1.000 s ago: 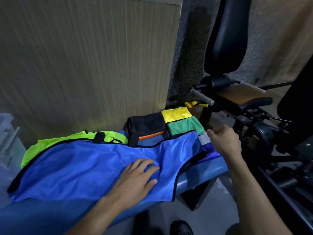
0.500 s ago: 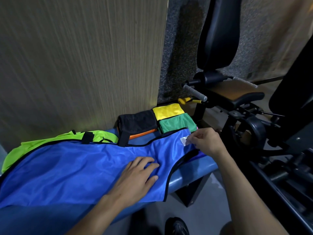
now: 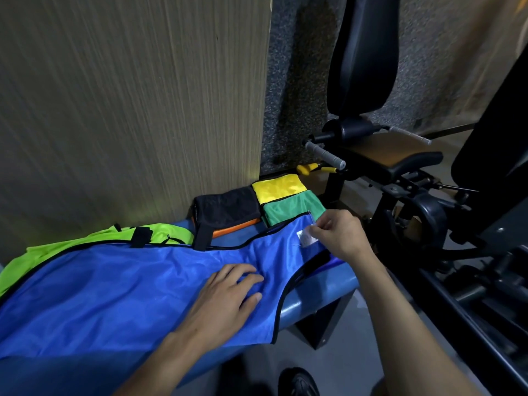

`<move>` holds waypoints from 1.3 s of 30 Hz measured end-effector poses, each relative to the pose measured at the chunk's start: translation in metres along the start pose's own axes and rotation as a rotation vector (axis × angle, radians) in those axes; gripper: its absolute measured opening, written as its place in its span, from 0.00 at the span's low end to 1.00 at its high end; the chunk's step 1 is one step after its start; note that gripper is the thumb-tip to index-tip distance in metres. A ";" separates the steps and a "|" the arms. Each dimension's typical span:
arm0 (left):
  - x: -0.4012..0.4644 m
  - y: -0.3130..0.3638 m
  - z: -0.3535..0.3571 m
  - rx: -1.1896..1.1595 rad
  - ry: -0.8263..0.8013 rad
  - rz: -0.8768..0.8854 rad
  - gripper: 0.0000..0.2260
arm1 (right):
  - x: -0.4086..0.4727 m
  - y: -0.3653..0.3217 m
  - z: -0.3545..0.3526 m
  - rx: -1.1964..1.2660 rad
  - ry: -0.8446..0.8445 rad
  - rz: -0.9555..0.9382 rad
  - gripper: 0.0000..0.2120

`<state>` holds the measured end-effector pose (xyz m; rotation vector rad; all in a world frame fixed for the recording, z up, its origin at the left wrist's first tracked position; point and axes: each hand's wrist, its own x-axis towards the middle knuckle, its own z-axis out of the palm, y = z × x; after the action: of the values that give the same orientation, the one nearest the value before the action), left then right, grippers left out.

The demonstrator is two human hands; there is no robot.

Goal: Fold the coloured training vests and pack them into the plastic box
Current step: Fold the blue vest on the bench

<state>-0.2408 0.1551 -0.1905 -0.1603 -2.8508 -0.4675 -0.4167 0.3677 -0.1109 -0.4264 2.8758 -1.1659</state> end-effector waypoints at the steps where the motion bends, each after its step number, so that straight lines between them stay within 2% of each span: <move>1: 0.002 -0.001 -0.002 -0.010 0.019 0.011 0.20 | -0.002 -0.002 -0.001 0.029 0.014 -0.051 0.09; 5: 0.031 -0.004 -0.023 -0.185 0.155 0.006 0.11 | -0.010 -0.010 -0.003 0.114 0.059 -0.206 0.06; 8: 0.079 0.004 -0.038 -0.416 0.235 -0.049 0.14 | -0.013 -0.014 -0.004 0.161 0.070 -0.305 0.06; 11: 0.124 0.020 -0.044 -0.698 0.058 -0.103 0.26 | -0.015 -0.015 -0.005 0.213 0.088 -0.367 0.06; 13: 0.143 0.028 -0.043 -0.753 -0.052 -0.082 0.30 | -0.016 -0.014 -0.005 0.228 0.091 -0.389 0.06; 15: 0.151 0.028 -0.043 -0.793 -0.102 -0.066 0.26 | -0.016 -0.011 -0.006 0.240 0.091 -0.383 0.05; 18: 0.154 0.024 -0.045 -0.892 -0.173 -0.034 0.13 | -0.015 -0.009 -0.006 0.300 0.066 -0.360 0.05; 20: 0.154 0.023 -0.046 -0.896 -0.187 -0.027 0.10 | -0.014 -0.008 -0.007 0.346 0.049 -0.306 0.07; 22: 0.151 0.022 -0.050 -0.895 -0.182 -0.043 0.08 | -0.009 -0.001 -0.008 0.362 0.108 -0.193 0.11; 24: 0.148 0.015 -0.060 -0.918 -0.184 -0.034 0.07 | -0.003 0.009 -0.009 0.195 0.150 -0.065 0.13; 27: 0.142 0.002 -0.079 -0.927 -0.233 0.038 0.09 | -0.001 0.014 0.001 -0.088 -0.053 0.075 0.14; 30: 0.141 0.000 -0.090 -0.911 -0.282 0.079 0.06 | 0.002 0.008 0.008 -0.114 -0.110 0.132 0.16; 34: 0.149 0.002 -0.079 -0.874 -0.339 0.075 0.08 | 0.007 0.004 0.014 0.036 -0.093 0.166 0.18; 37: 0.158 0.008 -0.066 -0.786 -0.366 0.075 0.08 | 0.007 0.000 0.016 0.353 -0.111 0.141 0.15; 39: 0.166 0.012 -0.057 -0.642 -0.324 0.106 0.05 | 0.005 -0.005 0.013 0.515 -0.128 0.128 0.13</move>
<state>-0.3863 0.1585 -0.0913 -0.5392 -2.8543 -1.4314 -0.4189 0.3540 -0.1158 -0.2788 2.3309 -1.7030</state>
